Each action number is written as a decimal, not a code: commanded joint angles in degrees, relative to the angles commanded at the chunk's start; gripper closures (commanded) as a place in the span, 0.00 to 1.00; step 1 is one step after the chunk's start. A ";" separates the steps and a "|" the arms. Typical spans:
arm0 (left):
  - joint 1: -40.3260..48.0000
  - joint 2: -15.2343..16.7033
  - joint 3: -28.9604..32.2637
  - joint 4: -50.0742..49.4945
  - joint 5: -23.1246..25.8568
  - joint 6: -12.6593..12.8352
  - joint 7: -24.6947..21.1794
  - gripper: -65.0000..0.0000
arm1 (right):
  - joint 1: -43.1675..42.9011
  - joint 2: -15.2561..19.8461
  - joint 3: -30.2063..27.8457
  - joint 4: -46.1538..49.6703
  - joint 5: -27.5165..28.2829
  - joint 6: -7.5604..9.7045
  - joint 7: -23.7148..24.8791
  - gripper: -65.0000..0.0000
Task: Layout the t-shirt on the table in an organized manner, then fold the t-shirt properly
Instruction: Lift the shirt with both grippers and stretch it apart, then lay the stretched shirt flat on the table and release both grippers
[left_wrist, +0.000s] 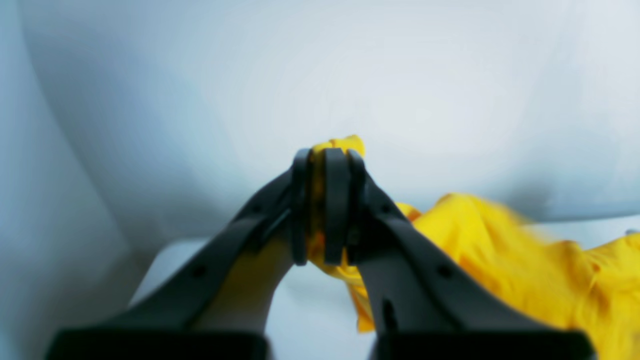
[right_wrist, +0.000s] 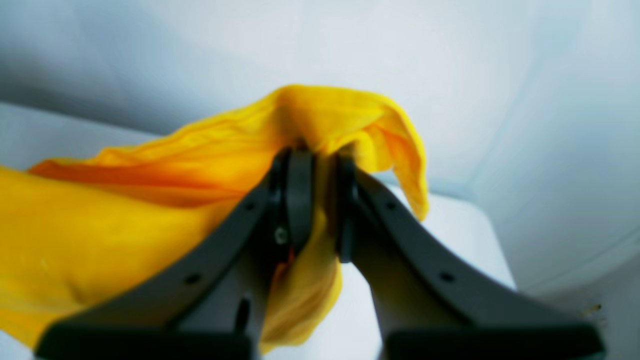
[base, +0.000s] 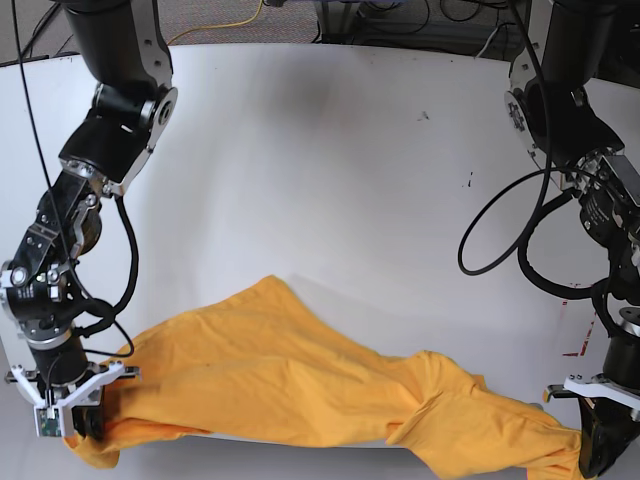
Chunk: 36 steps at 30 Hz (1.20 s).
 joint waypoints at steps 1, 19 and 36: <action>-0.53 0.00 0.00 -0.09 0.00 0.00 0.00 0.99 | 0.62 0.35 -0.26 -0.18 -0.09 0.35 -0.09 0.90; 10.90 -0.26 -6.86 0.09 0.62 -2.55 0.00 0.99 | -12.66 2.64 1.58 4.40 0.00 2.37 -1.32 0.91; 39.74 0.09 -20.13 0.18 -6.15 -10.37 -0.09 1.00 | -38.07 -6.42 9.23 9.67 0.00 4.84 -1.14 0.91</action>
